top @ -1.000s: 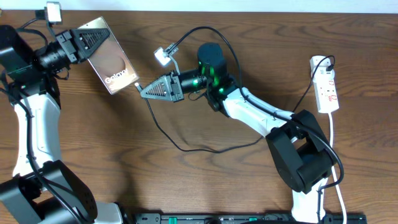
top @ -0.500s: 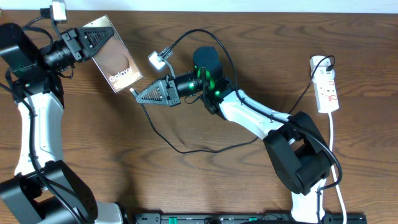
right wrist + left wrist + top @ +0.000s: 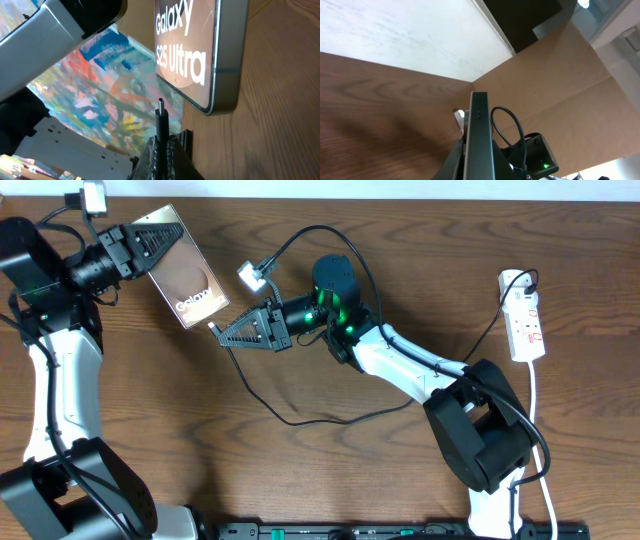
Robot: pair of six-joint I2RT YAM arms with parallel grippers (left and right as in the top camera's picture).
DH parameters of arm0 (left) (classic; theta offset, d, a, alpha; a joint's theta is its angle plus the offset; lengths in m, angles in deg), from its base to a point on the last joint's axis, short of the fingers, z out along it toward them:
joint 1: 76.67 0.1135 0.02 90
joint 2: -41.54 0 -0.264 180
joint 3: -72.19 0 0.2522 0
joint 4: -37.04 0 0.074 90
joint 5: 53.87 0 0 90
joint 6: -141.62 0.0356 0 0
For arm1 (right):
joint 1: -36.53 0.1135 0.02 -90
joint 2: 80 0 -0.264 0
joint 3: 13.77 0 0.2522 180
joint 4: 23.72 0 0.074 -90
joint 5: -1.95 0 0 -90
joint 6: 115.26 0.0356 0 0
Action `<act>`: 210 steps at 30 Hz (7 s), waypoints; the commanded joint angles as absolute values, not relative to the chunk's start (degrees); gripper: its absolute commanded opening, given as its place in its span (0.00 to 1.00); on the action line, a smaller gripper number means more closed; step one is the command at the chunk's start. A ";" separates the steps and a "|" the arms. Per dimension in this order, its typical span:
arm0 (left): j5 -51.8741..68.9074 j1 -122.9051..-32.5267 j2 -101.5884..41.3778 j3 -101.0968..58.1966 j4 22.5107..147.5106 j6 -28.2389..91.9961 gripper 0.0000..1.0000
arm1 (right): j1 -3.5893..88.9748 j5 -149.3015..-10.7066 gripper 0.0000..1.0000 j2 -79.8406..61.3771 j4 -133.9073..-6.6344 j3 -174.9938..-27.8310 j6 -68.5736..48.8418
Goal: Plug charger to phone and switch on socket
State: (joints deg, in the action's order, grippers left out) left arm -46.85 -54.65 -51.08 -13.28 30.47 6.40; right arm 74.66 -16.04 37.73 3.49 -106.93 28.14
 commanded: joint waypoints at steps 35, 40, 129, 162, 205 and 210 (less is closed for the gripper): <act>-47.15 -54.58 -50.95 -13.36 30.18 4.13 0.07 | 74.83 -20.50 0.01 37.33 3.46 -107.04 30.46; -47.15 -54.58 -50.95 -13.36 30.18 4.13 0.07 | 74.83 -21.42 0.01 37.33 3.49 -107.04 30.92; -45.64 -56.00 -50.95 -13.36 30.18 3.63 0.07 | 73.74 -32.26 0.01 37.33 7.51 -107.04 39.40; -45.62 -56.11 -50.95 -13.36 30.16 2.67 0.07 | 72.71 -32.80 0.01 37.33 6.85 -107.04 36.03; -41.08 -54.27 -50.95 -13.36 30.14 -3.65 0.08 | 72.58 -24.06 0.01 37.33 8.34 -107.04 33.08; -40.53 -54.30 -50.95 -13.36 30.16 -4.02 0.07 | 72.63 -24.10 0.01 37.33 8.36 -107.04 33.48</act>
State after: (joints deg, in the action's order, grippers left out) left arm -40.16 -54.01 -51.08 -13.28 30.47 -2.69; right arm 72.17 -23.49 37.73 8.21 -106.21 33.94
